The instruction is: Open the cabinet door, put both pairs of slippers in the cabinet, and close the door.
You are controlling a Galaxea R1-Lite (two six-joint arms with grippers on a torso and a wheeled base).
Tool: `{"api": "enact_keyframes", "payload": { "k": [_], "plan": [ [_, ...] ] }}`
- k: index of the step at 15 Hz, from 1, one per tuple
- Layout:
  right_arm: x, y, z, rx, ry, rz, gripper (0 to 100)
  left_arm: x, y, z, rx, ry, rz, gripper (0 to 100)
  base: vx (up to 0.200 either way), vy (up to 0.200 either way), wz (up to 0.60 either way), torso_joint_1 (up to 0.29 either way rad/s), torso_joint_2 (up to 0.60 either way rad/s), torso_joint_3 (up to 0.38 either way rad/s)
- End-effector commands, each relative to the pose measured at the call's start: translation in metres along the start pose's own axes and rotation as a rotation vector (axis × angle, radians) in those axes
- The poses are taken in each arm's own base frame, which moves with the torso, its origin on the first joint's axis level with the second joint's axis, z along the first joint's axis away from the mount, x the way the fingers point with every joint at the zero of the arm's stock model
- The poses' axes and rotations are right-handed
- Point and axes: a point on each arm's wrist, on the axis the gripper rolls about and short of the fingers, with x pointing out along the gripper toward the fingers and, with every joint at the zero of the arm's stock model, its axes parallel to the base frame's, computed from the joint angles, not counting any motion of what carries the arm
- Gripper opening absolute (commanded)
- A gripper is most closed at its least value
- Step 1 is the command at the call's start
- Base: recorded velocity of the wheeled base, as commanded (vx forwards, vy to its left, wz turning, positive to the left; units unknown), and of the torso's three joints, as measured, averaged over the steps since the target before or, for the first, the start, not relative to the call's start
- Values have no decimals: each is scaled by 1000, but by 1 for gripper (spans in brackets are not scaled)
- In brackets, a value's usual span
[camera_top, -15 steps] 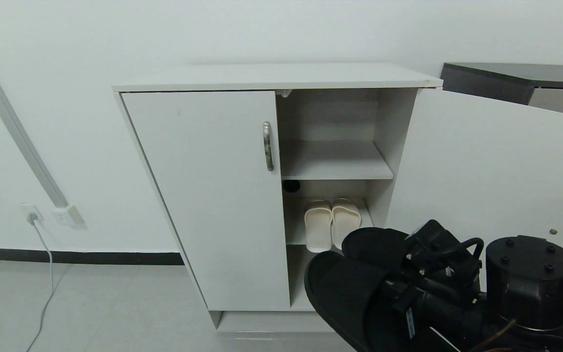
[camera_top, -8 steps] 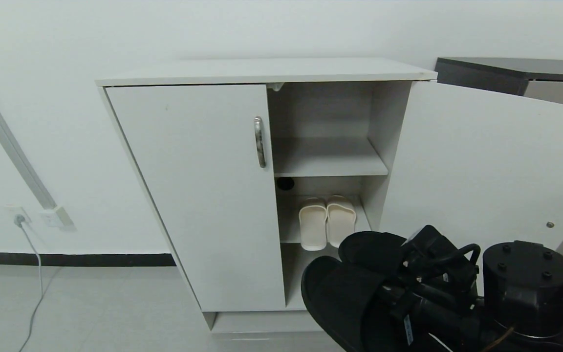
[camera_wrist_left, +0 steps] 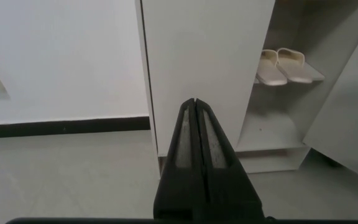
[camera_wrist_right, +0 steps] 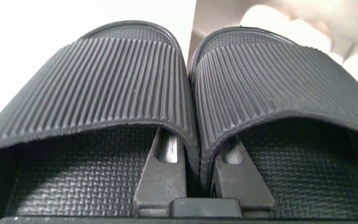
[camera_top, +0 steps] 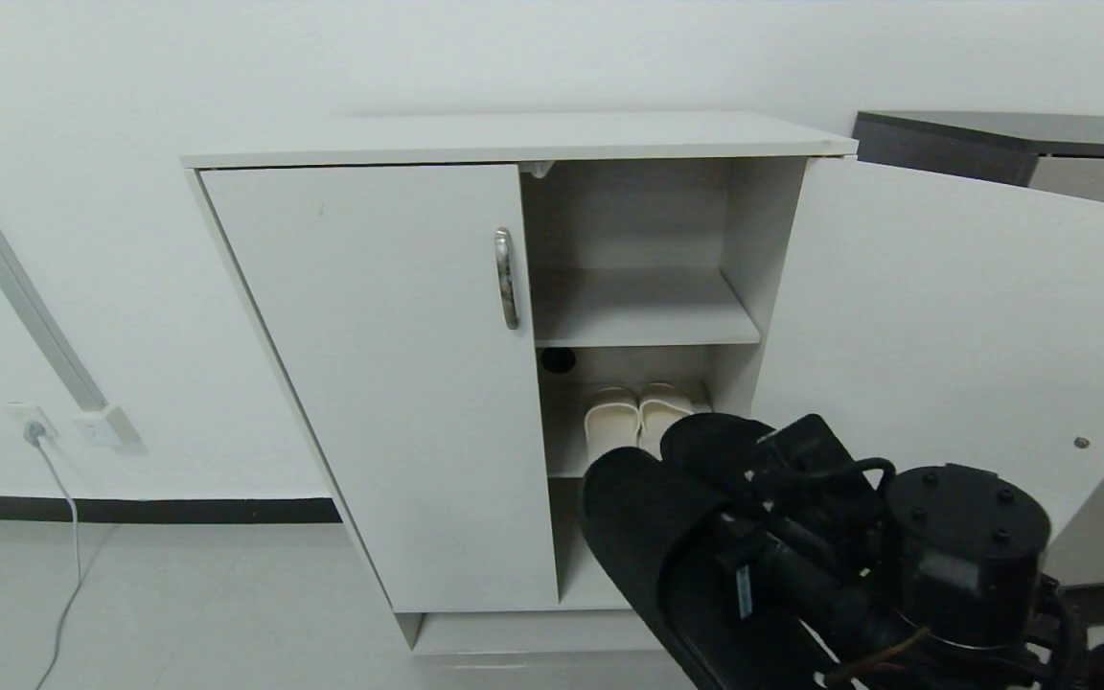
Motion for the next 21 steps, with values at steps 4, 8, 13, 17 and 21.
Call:
{"api": "enact_keyframes", "payload": {
  "k": [4, 8, 13, 17, 21],
  "plan": [
    [65, 53, 4, 29, -6, -277, 0, 0, 0, 0, -1, 1, 2, 0, 0, 0, 0, 0, 0, 0],
    [83, 59, 50, 144, 60, -394, 0, 0, 0, 0, -1, 1, 2, 0, 0, 0, 0, 0, 0, 0],
    [105, 42, 98, 190, 52, -473, 0, 0, 0, 0, -1, 1, 2, 0, 0, 0, 0, 0, 0, 0],
    [110, 39, 97, 164, 61, -483, 0, 0, 0, 0, 1, 1, 2, 0, 0, 0, 0, 0, 0, 0],
    [110, 40, 95, 159, 68, -481, 0, 0, 0, 0, 1, 1, 2, 0, 0, 0, 0, 0, 0, 0]
  ]
}}
